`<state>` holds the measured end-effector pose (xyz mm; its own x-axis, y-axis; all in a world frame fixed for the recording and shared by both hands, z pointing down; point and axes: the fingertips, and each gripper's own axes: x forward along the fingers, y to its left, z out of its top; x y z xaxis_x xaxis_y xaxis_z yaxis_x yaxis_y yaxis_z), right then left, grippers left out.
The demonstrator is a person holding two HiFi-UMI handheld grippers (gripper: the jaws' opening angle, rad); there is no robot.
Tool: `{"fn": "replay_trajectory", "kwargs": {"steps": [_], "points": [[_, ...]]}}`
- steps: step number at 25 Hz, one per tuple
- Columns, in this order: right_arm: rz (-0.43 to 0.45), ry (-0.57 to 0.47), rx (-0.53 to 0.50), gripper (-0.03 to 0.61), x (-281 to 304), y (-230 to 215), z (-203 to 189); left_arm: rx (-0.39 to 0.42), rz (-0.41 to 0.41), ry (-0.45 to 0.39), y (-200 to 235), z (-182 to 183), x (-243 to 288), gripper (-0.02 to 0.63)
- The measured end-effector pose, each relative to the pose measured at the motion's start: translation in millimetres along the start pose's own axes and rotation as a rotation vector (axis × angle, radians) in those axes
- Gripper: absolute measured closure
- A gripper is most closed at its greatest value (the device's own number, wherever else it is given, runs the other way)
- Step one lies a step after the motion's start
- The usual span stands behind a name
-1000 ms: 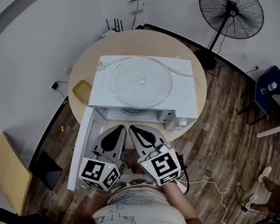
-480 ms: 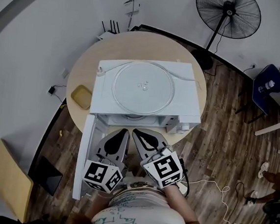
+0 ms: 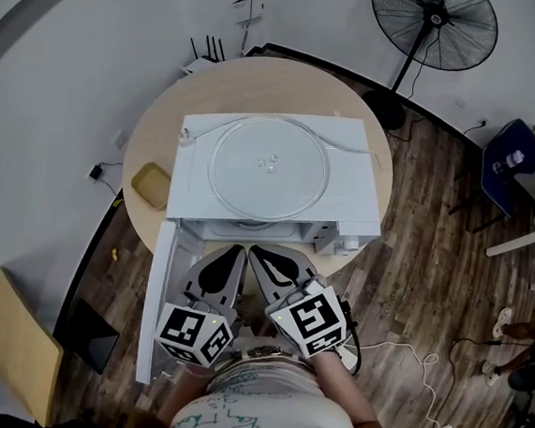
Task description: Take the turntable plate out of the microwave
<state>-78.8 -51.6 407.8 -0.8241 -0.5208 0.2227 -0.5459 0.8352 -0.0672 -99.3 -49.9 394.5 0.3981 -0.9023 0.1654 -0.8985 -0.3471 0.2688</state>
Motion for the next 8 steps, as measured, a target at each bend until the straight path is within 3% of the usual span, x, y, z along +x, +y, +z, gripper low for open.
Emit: {"fn": "replay_trajectory", "kwargs": {"steps": [8], "points": [[0.025, 0.014, -0.003, 0.588, 4.0, -0.4, -3.8, -0.020, 0.018, 0.005, 4.3, -3.0, 3.1, 0.592]]}}
